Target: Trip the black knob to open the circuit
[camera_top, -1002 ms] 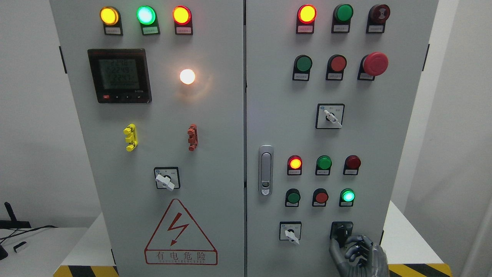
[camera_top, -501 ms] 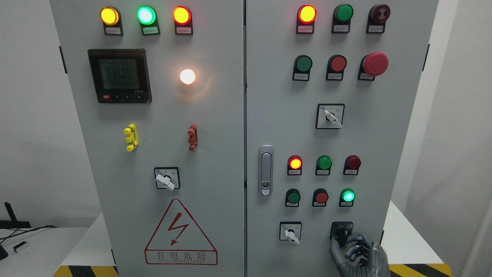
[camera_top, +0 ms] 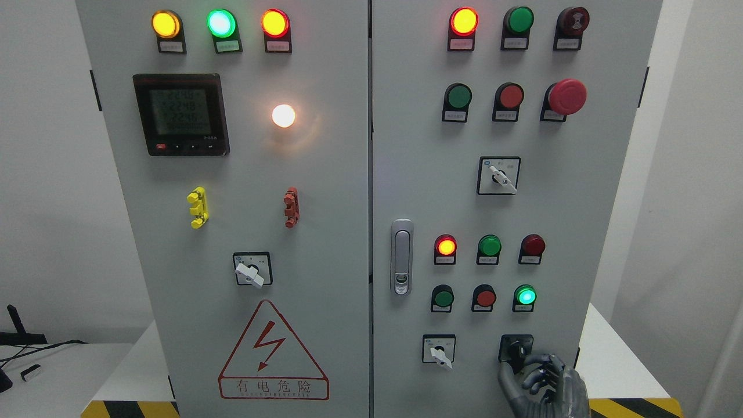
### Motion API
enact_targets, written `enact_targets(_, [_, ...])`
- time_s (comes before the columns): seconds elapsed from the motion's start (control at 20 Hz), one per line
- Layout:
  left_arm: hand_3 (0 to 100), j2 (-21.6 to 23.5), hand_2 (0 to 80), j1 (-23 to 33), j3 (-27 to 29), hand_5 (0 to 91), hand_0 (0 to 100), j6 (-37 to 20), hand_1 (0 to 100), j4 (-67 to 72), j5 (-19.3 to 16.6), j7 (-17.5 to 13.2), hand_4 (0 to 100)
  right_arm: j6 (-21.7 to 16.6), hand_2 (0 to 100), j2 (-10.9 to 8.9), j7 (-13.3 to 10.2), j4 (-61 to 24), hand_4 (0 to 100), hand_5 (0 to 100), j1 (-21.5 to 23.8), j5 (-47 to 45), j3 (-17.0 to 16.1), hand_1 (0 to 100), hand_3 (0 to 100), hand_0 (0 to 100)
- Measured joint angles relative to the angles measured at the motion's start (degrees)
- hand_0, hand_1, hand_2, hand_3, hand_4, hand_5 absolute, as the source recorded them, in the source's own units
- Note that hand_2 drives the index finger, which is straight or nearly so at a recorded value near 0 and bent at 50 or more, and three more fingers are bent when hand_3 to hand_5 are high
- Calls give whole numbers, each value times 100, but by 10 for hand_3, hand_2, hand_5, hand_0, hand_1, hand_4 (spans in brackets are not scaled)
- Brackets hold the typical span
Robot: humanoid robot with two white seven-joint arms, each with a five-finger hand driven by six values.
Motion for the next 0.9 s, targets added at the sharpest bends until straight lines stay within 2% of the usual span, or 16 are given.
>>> enact_targets(0.9, [0,0,0,0,0,0,120,0,389,0,0,0,0,-6,474,-16,-2,-10,812,938,-2,115,0,786,760,291])
